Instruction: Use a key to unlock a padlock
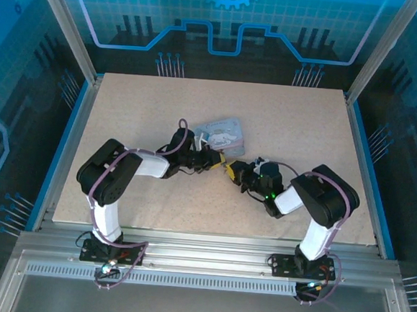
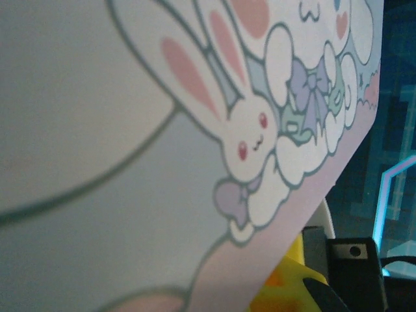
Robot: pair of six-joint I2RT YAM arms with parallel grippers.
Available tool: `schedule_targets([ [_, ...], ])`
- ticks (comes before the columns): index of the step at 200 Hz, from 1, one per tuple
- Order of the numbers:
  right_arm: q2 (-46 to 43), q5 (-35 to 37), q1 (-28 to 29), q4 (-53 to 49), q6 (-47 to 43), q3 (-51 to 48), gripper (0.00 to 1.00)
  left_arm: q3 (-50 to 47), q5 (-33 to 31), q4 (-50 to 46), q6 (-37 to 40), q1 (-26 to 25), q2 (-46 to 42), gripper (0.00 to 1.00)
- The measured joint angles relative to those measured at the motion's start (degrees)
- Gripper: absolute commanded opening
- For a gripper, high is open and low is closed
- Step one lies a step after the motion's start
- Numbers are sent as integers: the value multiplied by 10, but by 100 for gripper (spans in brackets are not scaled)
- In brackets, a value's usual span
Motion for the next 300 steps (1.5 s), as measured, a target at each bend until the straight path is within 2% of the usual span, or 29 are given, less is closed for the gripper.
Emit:
schedule_targets([
  [15,-34,-6,-8,-36,-20,-7,27,0,0,-8,2,0,-1,0],
  [53,-137,-14,-23,-138,-73,-27,30,5,-1,-37,7,0,-7,0],
  [113,-326,-13,-59,-388,-193,-27,33,30,-24,-134,31,-1,-36,0],
  [150,-391,-10,-73,-559,-280,9,36,35,-42,-172,33,-9,-49,0],
  [204,-400,2,-73,-752,-435,102,55,41,-52,-186,32,-19,-49,0],
  [252,-353,27,-52,-855,-558,191,60,41,-53,-186,32,-20,-49,0],
  [258,-345,35,-44,-867,-571,203,70,41,-53,-186,32,-20,-49,0],
  [270,-329,49,-27,-885,-594,224,76,41,-53,-186,32,-20,-49,0],
  [300,-287,93,22,-914,-647,269,70,45,-53,-195,32,-20,-49,0],
])
